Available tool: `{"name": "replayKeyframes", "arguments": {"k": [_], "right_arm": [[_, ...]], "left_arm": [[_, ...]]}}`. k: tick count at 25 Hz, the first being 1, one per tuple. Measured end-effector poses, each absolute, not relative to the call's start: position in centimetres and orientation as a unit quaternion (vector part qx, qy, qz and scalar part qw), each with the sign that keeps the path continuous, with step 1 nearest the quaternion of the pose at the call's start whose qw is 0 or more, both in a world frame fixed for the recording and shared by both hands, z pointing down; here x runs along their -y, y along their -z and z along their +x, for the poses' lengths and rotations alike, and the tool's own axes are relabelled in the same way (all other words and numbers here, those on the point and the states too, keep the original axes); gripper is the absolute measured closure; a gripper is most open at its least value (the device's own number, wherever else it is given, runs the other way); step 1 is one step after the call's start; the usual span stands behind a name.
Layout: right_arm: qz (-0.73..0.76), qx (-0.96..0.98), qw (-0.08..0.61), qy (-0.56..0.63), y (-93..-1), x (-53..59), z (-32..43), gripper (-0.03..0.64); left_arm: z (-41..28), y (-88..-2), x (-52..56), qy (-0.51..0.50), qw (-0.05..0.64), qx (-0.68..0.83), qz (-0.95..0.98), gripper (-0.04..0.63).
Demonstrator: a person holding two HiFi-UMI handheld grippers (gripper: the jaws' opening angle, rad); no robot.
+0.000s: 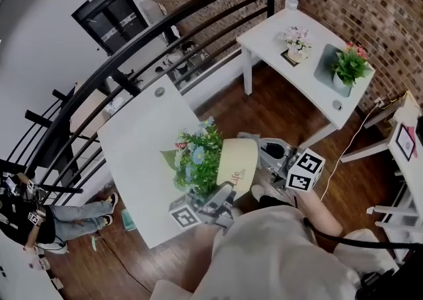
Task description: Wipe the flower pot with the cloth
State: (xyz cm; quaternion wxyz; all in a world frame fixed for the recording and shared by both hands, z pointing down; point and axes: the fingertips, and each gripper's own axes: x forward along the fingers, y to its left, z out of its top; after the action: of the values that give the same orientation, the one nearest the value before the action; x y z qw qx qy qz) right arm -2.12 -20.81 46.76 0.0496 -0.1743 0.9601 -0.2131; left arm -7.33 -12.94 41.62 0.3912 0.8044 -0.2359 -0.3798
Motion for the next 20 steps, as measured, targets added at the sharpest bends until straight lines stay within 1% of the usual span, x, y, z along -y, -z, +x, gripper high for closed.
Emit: {"name": "replayKeyframes", "arguments": {"k": [2, 6, 9, 16, 20], "right_arm": [[-0.158, -0.962, 0.044, 0.221, -47.1, 19.3, -2.9, 0.612], [-0.120, -0.968, 0.030, 0.219, -47.1, 16.4, -4.1, 0.612], [-0.088, -0.974, 0.018, 0.209, -46.4, 14.2, -5.2, 0.612], [-0.038, -0.987, 0.023, 0.157, -42.6, 11.0, -7.2, 0.612], [-0.056, -0.993, 0.063, 0.083, -39.2, 11.4, -6.6, 0.612]], "left_arm": [[-8.0, -41.1, 13.3, 0.404, 0.388, 0.237, 0.794, 0.156], [-9.9, -41.4, 14.0, 0.466, 0.412, 0.234, 0.747, 0.156], [-11.3, -41.5, 14.5, 0.491, 0.414, 0.251, 0.725, 0.156], [-13.4, -42.1, 15.0, 0.501, 0.406, 0.287, 0.708, 0.156], [-13.1, -42.7, 15.0, 0.488, 0.414, 0.290, 0.711, 0.156]]}}
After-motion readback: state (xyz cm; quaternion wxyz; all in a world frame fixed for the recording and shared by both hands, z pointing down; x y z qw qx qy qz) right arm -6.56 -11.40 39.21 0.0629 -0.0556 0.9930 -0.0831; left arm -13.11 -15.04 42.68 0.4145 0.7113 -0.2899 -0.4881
